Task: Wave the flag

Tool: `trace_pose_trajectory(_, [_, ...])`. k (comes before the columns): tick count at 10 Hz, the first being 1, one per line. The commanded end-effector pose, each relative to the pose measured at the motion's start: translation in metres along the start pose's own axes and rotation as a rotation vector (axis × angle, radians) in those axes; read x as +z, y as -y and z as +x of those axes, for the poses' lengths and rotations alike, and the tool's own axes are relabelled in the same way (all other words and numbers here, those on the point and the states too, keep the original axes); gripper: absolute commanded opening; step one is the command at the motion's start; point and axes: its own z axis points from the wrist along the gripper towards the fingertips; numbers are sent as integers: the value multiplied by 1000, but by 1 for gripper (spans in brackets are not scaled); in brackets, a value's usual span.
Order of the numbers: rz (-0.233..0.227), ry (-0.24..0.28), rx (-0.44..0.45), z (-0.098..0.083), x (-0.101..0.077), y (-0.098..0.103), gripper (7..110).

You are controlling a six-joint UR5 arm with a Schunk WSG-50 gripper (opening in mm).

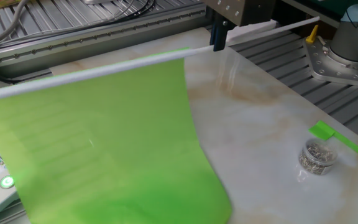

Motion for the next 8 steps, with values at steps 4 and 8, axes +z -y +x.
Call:
trace_pose_trajectory(4, [5,0,1,0,-1,2,7])
trace_pose_trajectory(8, [5,-34,1,17,-25,2,7])
